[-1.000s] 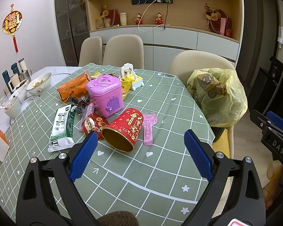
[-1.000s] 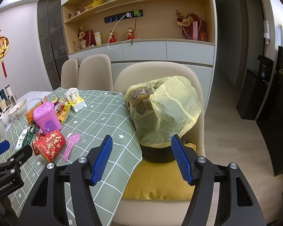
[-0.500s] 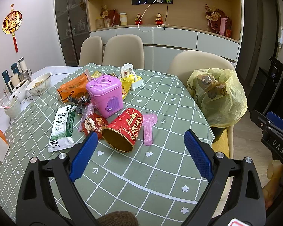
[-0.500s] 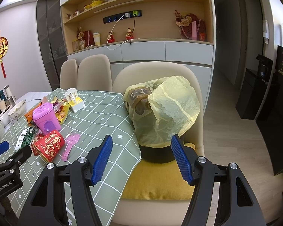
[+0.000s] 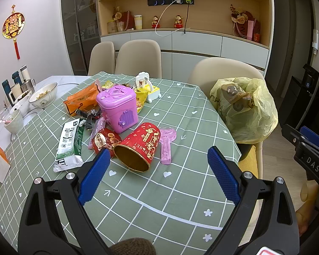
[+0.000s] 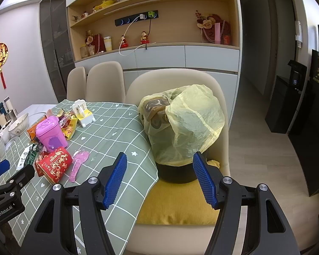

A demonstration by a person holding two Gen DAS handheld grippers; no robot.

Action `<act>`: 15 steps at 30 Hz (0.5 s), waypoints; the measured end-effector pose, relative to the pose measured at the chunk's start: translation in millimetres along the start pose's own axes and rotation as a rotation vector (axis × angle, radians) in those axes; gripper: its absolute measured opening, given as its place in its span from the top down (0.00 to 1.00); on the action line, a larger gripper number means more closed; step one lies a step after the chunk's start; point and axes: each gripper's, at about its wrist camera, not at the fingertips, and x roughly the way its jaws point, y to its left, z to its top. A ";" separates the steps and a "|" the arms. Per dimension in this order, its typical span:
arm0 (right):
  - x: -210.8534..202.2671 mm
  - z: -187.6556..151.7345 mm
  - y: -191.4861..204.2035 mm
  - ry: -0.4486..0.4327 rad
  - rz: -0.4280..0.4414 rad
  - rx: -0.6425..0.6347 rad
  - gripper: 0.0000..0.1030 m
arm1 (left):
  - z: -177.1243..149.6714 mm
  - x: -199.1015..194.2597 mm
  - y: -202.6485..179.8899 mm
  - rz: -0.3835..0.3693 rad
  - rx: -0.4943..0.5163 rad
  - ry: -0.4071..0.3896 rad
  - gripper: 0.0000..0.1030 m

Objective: Collect trash

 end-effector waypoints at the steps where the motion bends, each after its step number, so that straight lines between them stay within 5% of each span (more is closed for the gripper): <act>1: -0.1 0.0 -0.2 0.000 0.001 0.000 0.40 | 0.0 0.0 0.0 0.000 0.000 0.000 0.14; 15: 10.1 0.5 -10.8 0.030 -0.027 -0.003 0.41 | 8.4 15.2 4.3 -0.021 0.019 -0.022 0.14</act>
